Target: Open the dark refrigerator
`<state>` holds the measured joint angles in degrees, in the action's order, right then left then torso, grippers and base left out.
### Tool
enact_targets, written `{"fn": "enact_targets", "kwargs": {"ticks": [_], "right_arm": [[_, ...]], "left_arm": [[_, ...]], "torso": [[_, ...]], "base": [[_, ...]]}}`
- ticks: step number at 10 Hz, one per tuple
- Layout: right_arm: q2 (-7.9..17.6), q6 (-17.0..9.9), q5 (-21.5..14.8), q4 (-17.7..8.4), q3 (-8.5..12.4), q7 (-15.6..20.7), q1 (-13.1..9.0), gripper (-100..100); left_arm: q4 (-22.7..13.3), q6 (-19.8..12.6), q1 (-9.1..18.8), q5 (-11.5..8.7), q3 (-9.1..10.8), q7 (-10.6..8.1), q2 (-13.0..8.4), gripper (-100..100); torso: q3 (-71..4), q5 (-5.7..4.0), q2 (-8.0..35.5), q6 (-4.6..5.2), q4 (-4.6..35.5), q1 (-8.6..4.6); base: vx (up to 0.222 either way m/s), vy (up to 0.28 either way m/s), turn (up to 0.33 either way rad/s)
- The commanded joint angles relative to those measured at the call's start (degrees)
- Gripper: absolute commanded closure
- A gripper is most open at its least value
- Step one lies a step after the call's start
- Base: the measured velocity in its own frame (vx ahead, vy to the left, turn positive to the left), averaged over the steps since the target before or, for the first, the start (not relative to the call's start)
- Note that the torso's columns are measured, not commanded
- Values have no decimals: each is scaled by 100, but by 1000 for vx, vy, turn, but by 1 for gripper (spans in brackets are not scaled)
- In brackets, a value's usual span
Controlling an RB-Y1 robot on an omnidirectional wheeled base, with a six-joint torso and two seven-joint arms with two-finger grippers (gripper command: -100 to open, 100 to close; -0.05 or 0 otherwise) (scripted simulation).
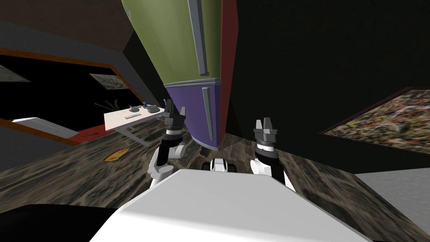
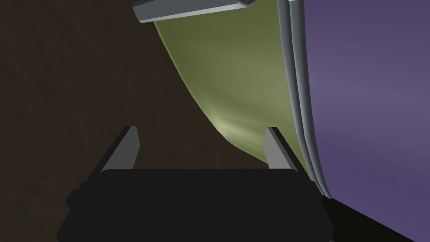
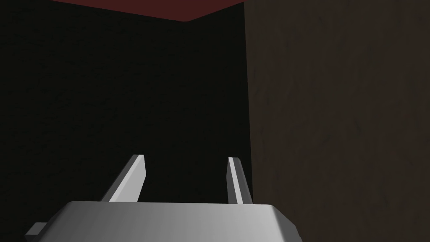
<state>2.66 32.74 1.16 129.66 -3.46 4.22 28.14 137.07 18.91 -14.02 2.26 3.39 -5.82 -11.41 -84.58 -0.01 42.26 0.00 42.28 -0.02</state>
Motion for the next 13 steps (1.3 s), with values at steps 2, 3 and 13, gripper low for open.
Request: {"fn": "enact_targets", "kwargs": {"ticks": [2,3,13], "right_arm": [[0,0,0,0,0,0,0,0],[0,0,0,0,0,0,0,0],[0,0,0,0,0,0,0,0]], "left_arm": [[15,-553,429,-26,6,16,-76,-100],[15,-594,429,-26,6,16,-76,-100],[74,-2126,1658,-127,61,35,-227,-100]], "torso": [[2,0,3,0,1,2],[0,0,0,0,0,2],[2,0,3,0,1,1]], "base": [[27,-12,0],[24,-12,-1],[25,-12,0]]}}
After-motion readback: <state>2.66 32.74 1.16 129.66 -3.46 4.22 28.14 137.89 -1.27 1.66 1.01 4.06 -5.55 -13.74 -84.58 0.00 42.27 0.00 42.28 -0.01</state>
